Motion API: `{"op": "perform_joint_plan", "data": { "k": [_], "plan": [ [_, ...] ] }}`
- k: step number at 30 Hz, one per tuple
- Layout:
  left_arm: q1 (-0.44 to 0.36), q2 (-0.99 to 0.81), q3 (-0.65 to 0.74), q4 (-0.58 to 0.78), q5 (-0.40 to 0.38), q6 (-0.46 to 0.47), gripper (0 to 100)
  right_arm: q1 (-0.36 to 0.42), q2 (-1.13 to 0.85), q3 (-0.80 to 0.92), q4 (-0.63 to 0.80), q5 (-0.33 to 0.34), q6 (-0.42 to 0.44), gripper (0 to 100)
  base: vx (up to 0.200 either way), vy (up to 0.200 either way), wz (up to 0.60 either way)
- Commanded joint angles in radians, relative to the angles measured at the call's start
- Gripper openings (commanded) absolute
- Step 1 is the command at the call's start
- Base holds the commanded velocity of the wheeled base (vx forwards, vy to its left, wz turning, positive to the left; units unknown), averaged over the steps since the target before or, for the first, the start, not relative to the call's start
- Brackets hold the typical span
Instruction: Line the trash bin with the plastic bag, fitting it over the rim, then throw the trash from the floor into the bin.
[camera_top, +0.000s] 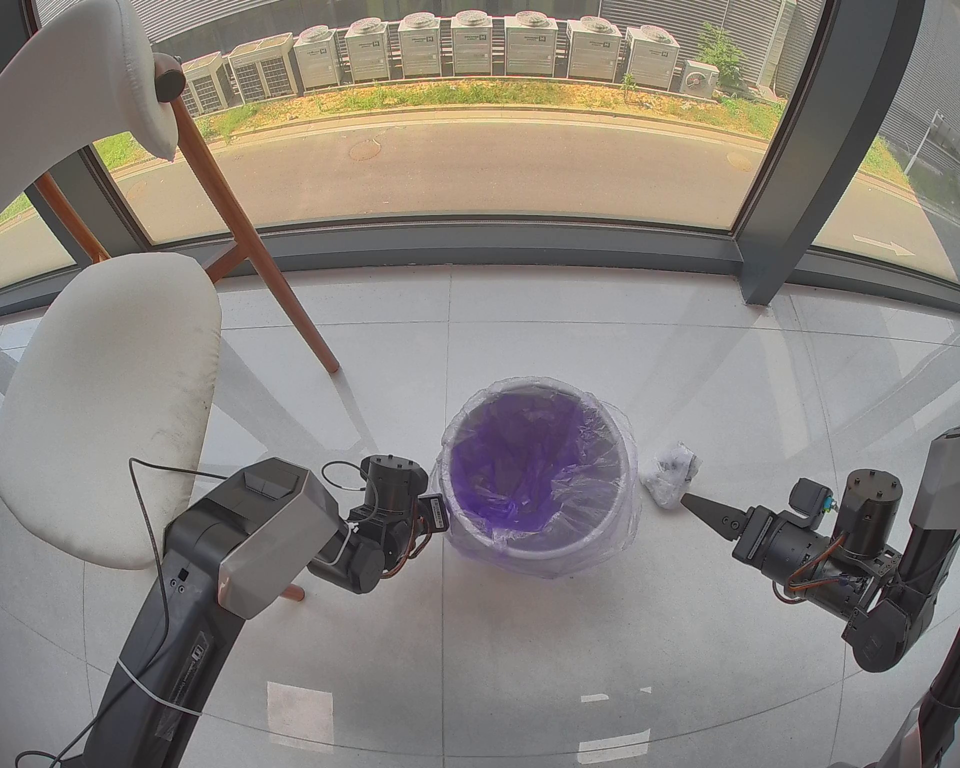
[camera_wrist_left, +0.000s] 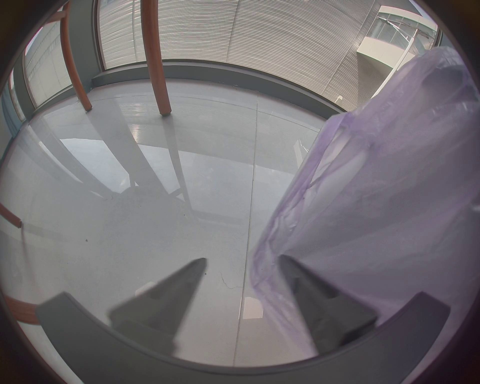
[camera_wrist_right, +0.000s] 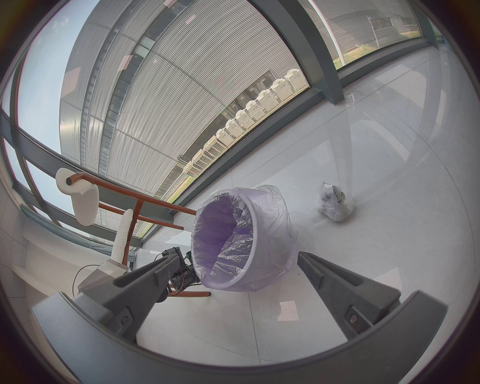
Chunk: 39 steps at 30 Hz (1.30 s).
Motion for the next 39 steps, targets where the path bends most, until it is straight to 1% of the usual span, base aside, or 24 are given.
{"op": "perform_joint_plan", "data": {
  "k": [1,7,8,11,12,13,14,15,17,20,24,25,27,28,29,35,37,39],
  "plan": [
    [0.009,-0.075,0.083,-0.019,0.001,-0.003,100,0.000,0.007,0.001,0.000,0.000,0.001,100,0.000,0.000,0.00],
    [0.017,-0.274,0.335,-0.022,-0.002,-0.032,100,-0.004,0.007,-0.005,0.003,0.001,0.004,100,0.000,0.000,0.00],
    [0.017,-0.342,0.419,-0.023,-0.004,-0.045,100,-0.004,0.007,-0.008,0.005,0.001,0.007,100,0.000,0.000,0.00],
    [0.014,-0.475,0.585,-0.051,-0.005,-0.054,100,-0.004,0.007,-0.008,0.005,0.001,0.011,100,0.000,0.000,0.00],
    [0.014,-0.475,0.585,-0.051,-0.005,-0.054,100,-0.004,0.007,-0.008,0.005,0.001,0.011,100,0.000,0.000,0.00],
    [0.008,-0.555,0.680,-0.094,-0.005,-0.054,100,-0.003,0.004,-0.007,0.005,0.001,0.011,100,0.000,0.000,0.00],
    [0.008,-0.555,0.680,-0.094,-0.005,-0.054,100,-0.003,0.004,-0.007,0.005,0.001,0.011,100,0.000,0.000,0.00],
    [-0.011,-0.689,0.824,-0.170,-0.014,-0.052,100,-0.001,-0.010,0.001,0.005,0.001,0.011,100,0.000,0.000,0.00],
    [-0.038,-0.794,0.924,-0.223,-0.053,-0.052,100,-0.003,-0.024,0.015,0.006,0.003,0.012,100,0.000,0.000,0.00],
    [-0.053,-0.957,1.054,-0.269,-0.106,-0.048,100,-0.004,-0.030,0.052,0.000,0.003,0.026,100,0.000,0.000,0.00],
    [-0.055,-1.143,1.183,-0.266,-0.120,-0.051,100,-0.006,-0.042,0.102,0.005,0.003,0.037,100,0.000,0.000,0.00],
    [-0.046,-1.192,1.228,-0.262,-0.136,-0.057,100,-0.007,-0.035,0.116,0.003,0.003,0.038,100,0.000,0.000,0.00],
    [-0.029,-1.227,1.266,-0.262,-0.172,-0.068,100,-0.009,-0.027,0.124,0.005,0.003,0.038,100,0.000,0.000,0.00],
    [-0.029,-1.227,1.266,-0.262,-0.172,-0.068,100,-0.009,-0.027,0.124,0.005,0.003,0.038,100,0.000,0.000,0.00],
    [-0.017,-1.256,1.291,-0.262,-0.211,-0.074,100,-0.010,-0.010,0.107,0.005,0.003,0.038,100,0.000,0.000,0.00],
    [-0.024,-1.307,1.330,-0.262,-0.221,-0.074,100,-0.061,0.089,-0.002,0.011,0.020,0.038,100,0.000,0.000,0.00],
    [-0.023,-1.325,1.350,-0.264,-0.223,-0.075,100,-0.093,0.135,-0.053,0.029,0.038,0.038,100,0.000,0.000,0.00],
    [-0.015,-1.336,1.373,-0.266,-0.221,-0.074,100,-0.101,0.152,-0.082,0.057,0.038,0.037,100,0.000,0.000,0.00]
  ]
}}
